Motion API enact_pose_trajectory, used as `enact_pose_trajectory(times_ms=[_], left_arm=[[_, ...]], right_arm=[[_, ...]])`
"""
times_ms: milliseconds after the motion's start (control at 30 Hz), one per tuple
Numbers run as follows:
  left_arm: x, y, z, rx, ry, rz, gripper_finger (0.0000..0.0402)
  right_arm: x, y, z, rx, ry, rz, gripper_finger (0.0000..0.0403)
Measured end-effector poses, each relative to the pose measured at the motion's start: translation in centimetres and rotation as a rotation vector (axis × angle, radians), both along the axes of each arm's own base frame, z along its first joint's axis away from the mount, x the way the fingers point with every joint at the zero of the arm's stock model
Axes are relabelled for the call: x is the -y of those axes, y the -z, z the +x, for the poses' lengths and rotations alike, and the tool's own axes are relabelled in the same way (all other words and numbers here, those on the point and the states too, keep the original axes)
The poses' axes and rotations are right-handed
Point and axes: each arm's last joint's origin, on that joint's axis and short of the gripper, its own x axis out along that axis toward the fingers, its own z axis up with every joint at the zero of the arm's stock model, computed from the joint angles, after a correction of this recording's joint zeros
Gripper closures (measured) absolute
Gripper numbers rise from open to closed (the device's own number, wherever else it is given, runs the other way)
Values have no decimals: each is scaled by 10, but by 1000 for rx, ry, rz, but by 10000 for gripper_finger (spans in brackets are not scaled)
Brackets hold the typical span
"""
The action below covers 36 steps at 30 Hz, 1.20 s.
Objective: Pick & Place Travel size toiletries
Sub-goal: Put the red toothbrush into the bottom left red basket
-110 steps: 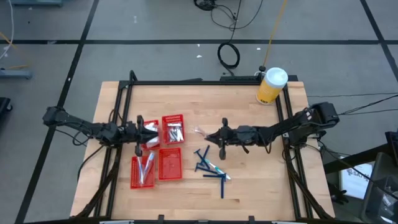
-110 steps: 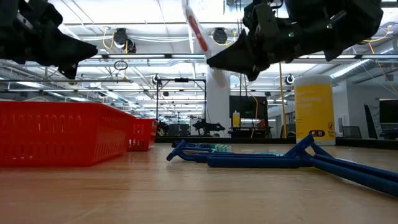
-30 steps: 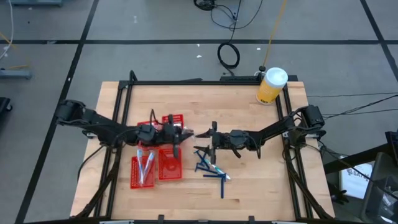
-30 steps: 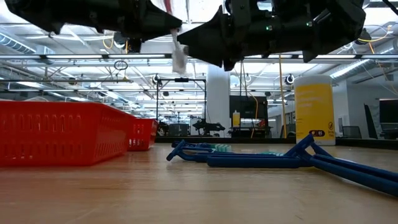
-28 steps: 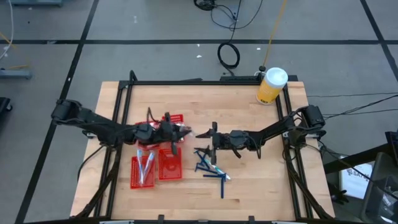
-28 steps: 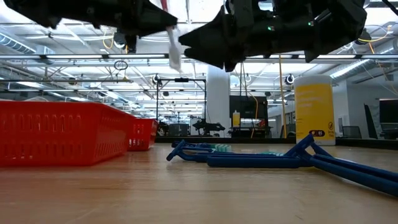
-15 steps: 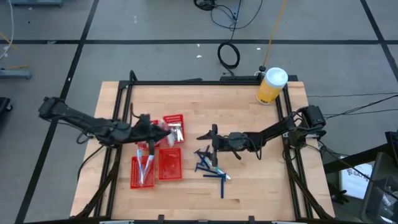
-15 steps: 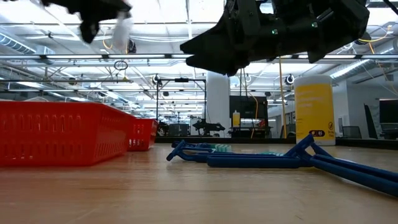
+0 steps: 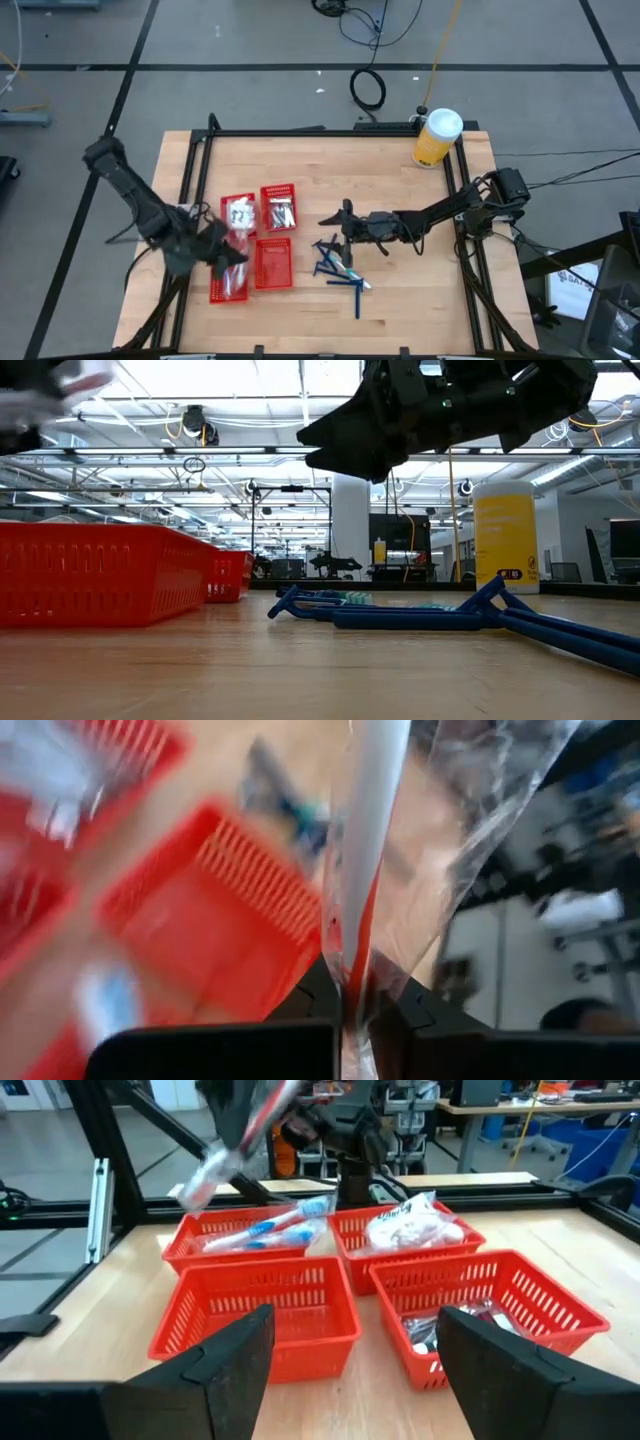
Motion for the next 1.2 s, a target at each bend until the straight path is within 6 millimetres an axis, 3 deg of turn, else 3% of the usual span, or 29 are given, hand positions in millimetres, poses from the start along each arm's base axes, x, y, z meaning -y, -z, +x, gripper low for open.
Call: enact_pose_trajectory(times_ms=[100, 300, 633, 933, 1200], left_arm=[[7, 15, -12, -117, -60, -22, 387], [19, 30, -19, -169, -204, -109, 388], [32, 46, -13, -224, -171, -36, 275], [30, 40, -16, -255, -117, -85, 173], [15, 27, -25, -244, -134, -133, 138]], right_arm=[[0, 1, 0, -15, -1, -4, 140], [0, 2, 0, -24, 0, -6, 144], [-1, 2, -1, -25, -3, -7, 145], [-1, 3, -1, -30, -5, -7, 144], [-1, 3, -1, -31, -5, -7, 145]])
